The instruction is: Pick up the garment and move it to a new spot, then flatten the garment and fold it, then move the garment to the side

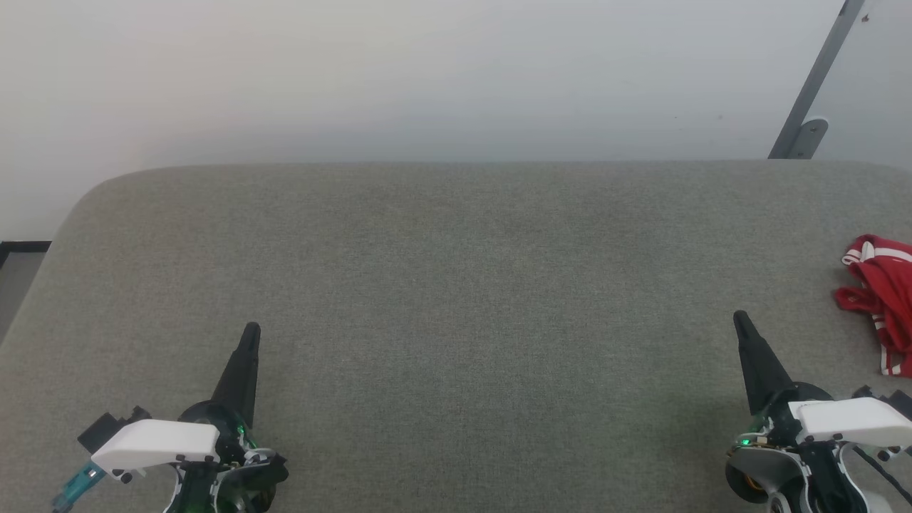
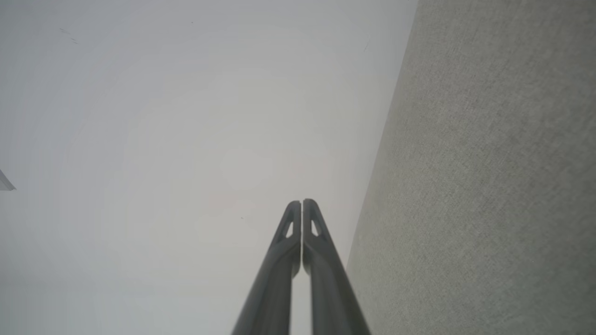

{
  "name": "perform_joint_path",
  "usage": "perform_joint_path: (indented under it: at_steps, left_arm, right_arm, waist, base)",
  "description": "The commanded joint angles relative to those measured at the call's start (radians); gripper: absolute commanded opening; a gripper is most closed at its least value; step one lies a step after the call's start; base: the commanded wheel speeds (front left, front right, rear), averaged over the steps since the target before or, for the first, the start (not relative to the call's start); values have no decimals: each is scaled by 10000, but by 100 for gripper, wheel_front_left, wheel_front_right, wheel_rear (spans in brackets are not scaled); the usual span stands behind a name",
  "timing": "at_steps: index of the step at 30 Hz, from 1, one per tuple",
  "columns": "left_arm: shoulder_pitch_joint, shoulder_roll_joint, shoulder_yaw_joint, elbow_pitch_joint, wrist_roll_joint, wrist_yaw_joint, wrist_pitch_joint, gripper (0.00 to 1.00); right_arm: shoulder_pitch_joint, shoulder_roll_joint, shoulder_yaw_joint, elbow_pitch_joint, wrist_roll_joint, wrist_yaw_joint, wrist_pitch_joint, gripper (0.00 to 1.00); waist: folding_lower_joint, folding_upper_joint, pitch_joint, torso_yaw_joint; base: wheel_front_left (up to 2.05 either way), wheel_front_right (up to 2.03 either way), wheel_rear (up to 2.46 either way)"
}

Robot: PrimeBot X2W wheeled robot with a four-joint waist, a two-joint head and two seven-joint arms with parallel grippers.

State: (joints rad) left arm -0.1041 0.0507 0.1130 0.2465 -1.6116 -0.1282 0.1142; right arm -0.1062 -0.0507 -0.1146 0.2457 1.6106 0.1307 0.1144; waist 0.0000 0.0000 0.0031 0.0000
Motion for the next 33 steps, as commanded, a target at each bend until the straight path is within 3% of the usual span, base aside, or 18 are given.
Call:
perform_joint_path:
  at_steps: [1,33]
  left_arm:
    - [-114,-31,32,-8,-20,-46,36,0]
    - [-114,-34,37,-10,-14,-46,41,0]
  right_arm:
    - [-54,36,-2,-26,43,0,19,0]
    - [-54,36,-2,-26,44,0,17,0]
  waist:
    - [0,0,0,0]
    - [0,0,0,0]
  base:
    - [0,0,0]
    - [0,0,0]
